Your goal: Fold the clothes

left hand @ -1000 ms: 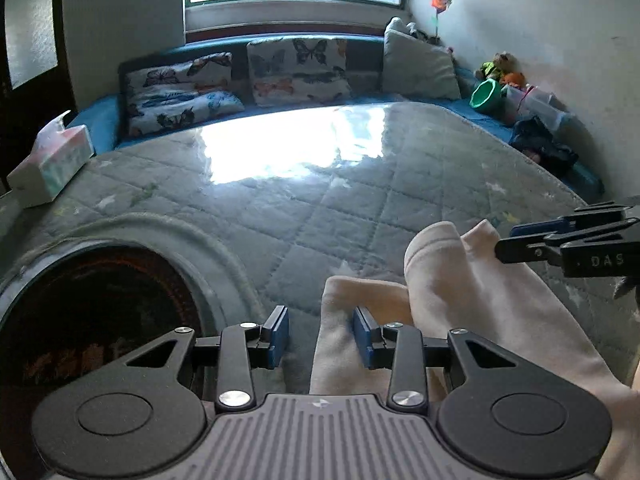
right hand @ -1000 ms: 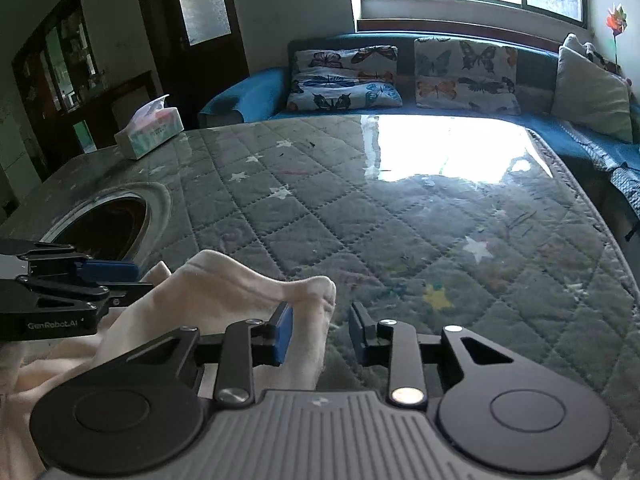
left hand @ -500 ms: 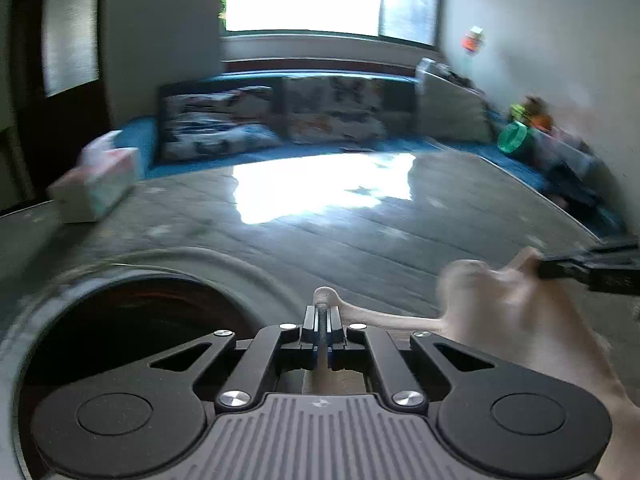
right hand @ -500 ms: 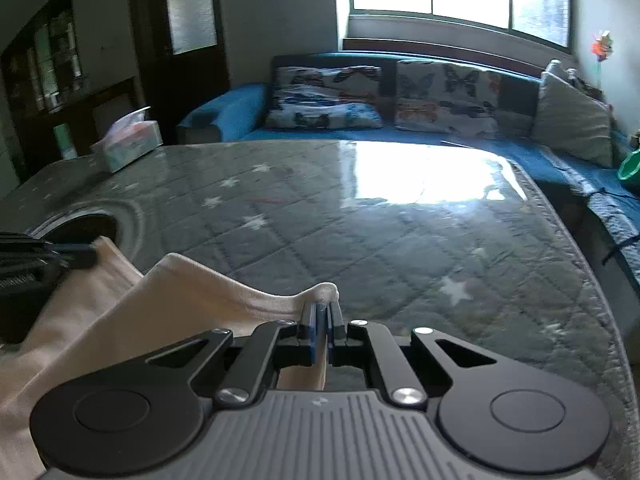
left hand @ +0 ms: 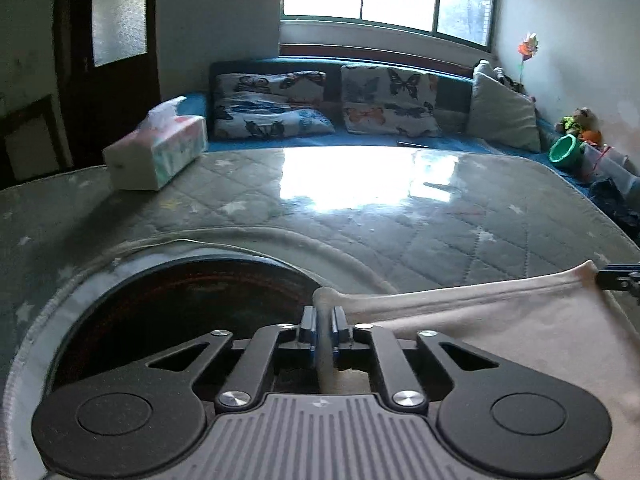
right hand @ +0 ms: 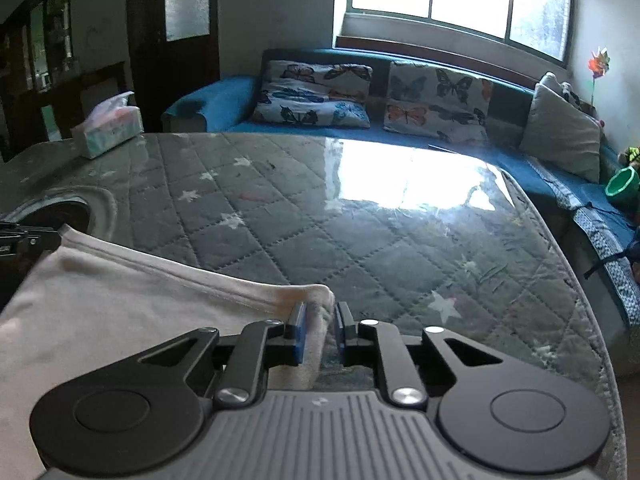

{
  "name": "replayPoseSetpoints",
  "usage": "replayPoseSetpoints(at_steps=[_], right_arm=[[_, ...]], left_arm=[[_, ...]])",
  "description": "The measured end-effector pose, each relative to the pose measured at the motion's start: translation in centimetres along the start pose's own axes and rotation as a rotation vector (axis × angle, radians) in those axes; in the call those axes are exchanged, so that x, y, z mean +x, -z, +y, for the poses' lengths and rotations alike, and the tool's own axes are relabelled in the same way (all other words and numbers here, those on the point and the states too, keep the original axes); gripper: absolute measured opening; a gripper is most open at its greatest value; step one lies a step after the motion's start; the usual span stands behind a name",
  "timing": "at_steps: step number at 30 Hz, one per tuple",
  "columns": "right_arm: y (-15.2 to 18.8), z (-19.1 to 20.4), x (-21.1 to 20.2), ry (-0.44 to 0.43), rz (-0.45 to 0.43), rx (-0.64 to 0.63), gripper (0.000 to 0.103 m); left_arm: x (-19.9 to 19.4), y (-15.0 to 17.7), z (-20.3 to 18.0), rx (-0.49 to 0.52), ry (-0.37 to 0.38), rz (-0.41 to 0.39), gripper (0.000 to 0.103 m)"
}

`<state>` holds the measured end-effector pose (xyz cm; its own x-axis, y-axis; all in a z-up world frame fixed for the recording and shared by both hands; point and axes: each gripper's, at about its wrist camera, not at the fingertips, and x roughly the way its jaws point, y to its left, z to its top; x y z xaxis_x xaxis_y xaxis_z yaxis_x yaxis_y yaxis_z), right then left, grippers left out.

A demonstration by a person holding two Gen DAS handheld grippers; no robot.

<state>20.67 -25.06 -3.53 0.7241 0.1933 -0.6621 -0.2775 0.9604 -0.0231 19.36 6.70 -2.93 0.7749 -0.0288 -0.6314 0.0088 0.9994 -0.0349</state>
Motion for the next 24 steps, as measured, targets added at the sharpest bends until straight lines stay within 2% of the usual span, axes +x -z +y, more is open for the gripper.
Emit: replayPoseSetpoints(at_steps=[3,6,10,12,15,19,24], right_arm=[[0.2,0.6,-1.2,-0.035,0.003,-0.013,0.020],[0.9,1.8,-2.5,-0.092,0.017,-0.036,0.020],[1.7,3.4,-4.2,-0.167,0.036,-0.067,0.027],[2.5,4.3,-5.0,-0.207,0.049,-0.090,0.028],[3.8,5.9,-6.4,-0.261,0.062,-0.129,0.029],[5.7,7.2,-8.5,-0.318,0.072,-0.152,0.033],[8.4,8.2,-10.8,-0.347,0.083,-0.176,0.037]], left_arm=[[-1.9,0.3,0.0,0.005,0.034,-0.022,0.011],[-4.6,1.3,-0.8,0.047,0.111,-0.046,0.011],[-7.5,3.9,-2.0,0.075,0.263,-0.018,0.011],[-8.5,5.4,-2.4,0.086,0.289,0.002,0.011],[-9.3,7.1,-2.2,0.073,0.305,0.016,0.011],[-9.9,8.7,-1.1,0.025,0.281,0.039,0.011],[-10.6,10.1,0.6,-0.018,0.257,0.034,0.011]])
